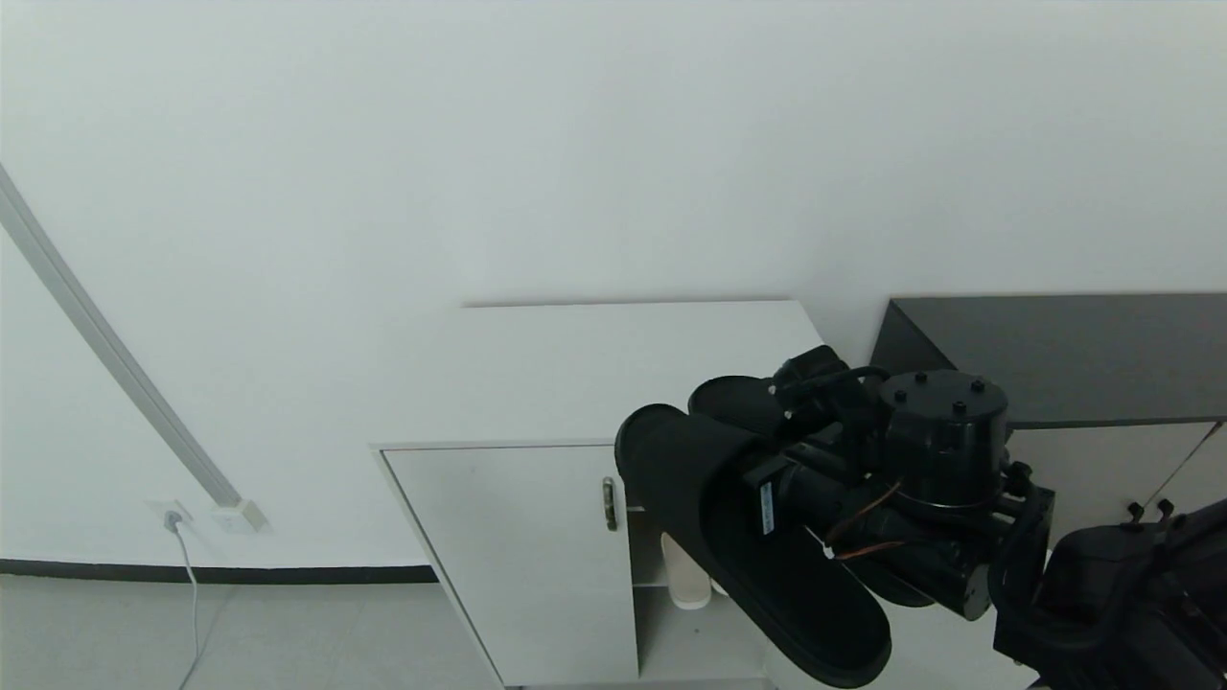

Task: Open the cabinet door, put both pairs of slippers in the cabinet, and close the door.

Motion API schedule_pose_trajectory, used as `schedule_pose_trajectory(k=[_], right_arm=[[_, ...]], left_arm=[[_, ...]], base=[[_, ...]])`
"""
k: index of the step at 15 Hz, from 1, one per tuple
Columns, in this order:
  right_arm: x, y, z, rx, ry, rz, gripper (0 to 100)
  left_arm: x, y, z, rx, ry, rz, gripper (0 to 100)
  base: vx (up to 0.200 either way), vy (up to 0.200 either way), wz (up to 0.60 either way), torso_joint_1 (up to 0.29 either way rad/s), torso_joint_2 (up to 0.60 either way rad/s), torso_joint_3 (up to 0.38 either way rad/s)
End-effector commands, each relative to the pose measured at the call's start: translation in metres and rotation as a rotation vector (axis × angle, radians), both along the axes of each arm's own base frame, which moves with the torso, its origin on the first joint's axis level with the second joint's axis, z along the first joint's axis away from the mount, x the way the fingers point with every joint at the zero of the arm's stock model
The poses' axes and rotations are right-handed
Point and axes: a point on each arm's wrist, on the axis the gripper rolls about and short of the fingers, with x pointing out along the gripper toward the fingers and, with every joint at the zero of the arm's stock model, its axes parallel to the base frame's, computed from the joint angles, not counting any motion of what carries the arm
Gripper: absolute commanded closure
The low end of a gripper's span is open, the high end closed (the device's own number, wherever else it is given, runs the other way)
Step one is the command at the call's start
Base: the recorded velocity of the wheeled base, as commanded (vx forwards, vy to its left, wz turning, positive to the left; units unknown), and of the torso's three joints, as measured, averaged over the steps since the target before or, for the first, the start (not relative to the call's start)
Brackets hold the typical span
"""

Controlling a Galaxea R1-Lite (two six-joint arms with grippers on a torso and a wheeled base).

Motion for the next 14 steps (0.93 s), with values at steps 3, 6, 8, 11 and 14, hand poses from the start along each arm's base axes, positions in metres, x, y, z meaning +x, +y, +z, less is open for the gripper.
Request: schedule_pose_trajectory(k=[3, 6, 8, 11, 14], right_arm=[[-0.008, -0.006, -0.002, -0.011, 0.011, -0.001, 100], [-0.020, -0.017, -0.009, -0.039, 0.036, -0.003, 100], [-0.023, -0.020, -0.003, -0.034, 0.017, 0.002, 100], [-0.029, -0.014, -0.003, -0.035, 0.016, 0.028, 100], [-0.030, -0.015, -0.005, -0.039, 0.021, 0.028, 100]], left_arm=[[0.000, 0.000, 0.000, 0.001, 0.000, 0.000, 100], [0.000, 0.000, 0.000, 0.001, 0.000, 0.000, 100], [0.000, 0.000, 0.000, 0.001, 0.000, 0.000, 100], [0.000, 0.000, 0.000, 0.001, 0.000, 0.000, 100], [0.000, 0.000, 0.000, 0.001, 0.000, 0.000, 100]], base=[[0.000, 0.000, 0.00, 0.000, 0.00, 0.000], [0.000, 0.000, 0.00, 0.000, 0.00, 0.000], [0.000, 0.000, 0.00, 0.000, 0.00, 0.000], [0.000, 0.000, 0.00, 0.000, 0.00, 0.000], [0.000, 0.000, 0.00, 0.000, 0.00, 0.000]])
